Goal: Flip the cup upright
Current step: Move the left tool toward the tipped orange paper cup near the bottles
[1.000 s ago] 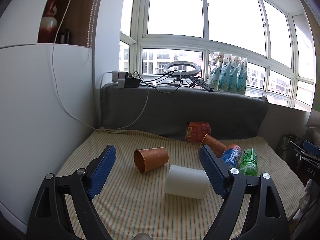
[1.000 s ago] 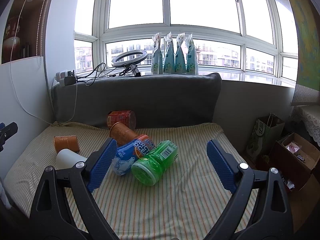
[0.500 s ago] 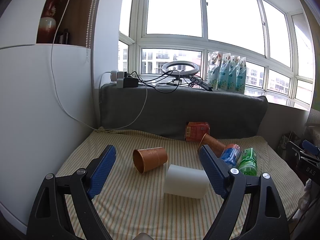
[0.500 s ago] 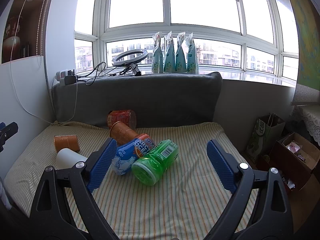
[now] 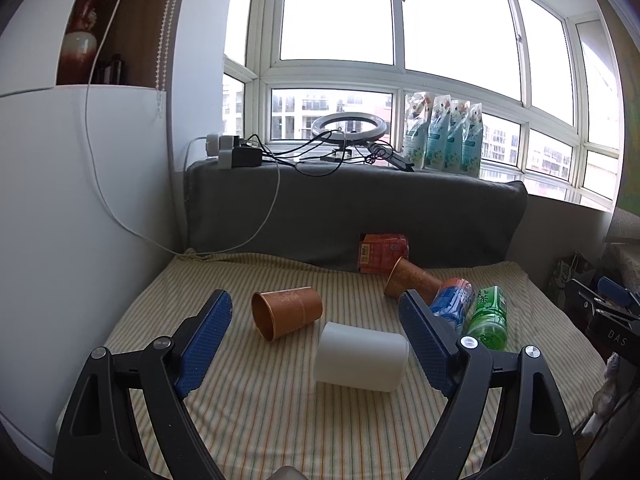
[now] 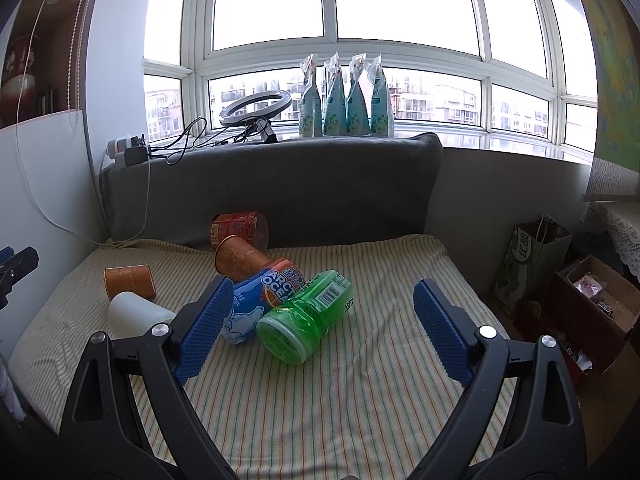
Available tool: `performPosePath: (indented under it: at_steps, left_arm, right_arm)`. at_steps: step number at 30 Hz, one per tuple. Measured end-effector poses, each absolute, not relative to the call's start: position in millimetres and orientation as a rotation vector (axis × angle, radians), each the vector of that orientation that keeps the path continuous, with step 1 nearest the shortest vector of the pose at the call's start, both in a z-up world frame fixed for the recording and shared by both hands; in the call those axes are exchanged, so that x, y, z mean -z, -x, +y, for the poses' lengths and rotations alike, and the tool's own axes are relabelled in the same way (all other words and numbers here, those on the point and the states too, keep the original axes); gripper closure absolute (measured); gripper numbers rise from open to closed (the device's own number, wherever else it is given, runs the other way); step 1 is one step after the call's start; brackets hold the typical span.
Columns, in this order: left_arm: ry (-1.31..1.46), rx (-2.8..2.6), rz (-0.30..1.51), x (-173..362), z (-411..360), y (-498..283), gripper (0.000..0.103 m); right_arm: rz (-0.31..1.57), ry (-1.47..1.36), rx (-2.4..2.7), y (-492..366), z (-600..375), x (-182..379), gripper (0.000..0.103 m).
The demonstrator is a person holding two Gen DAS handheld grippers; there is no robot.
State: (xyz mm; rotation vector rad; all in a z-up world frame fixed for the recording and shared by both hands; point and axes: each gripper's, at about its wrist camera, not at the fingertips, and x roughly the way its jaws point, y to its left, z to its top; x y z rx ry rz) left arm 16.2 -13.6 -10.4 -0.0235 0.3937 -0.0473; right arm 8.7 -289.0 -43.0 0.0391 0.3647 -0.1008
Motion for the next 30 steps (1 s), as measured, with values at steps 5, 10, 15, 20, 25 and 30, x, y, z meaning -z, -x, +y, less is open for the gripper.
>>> performPosePath:
  at_steps: [5, 10, 15, 20, 25, 30]
  left_arm:
    - [0.019, 0.129, 0.444, 13, -26, -26, 0.018]
    - [0.023, 0.247, 0.528, 18, -44, -42, 0.018]
    - [0.015, 0.349, 0.592, 20, -64, -58, 0.018]
    - [-0.002, 0.42, 0.659, 24, -81, -76, 0.018]
    - [-0.027, 0.47, 0.714, 25, -98, -101, 0.018]
    - [0.047, 0.487, 0.828, 31, -104, -137, 0.018]
  right_arm:
    - [0.393, -0.06, 0.111, -9, -300, 50, 0.009]
    - [0.408, -0.082, 0.126, -8, -313, 53, 0.009]
    - [0.425, -0.097, 0.146, -6, -325, 58, 0.009]
    - [0.439, -0.112, 0.167, -4, -336, 65, 0.009]
    - [0.448, -0.132, 0.181, -5, -346, 70, 0.009]
    - [0.454, -0.14, 0.194, -6, -356, 74, 0.009]
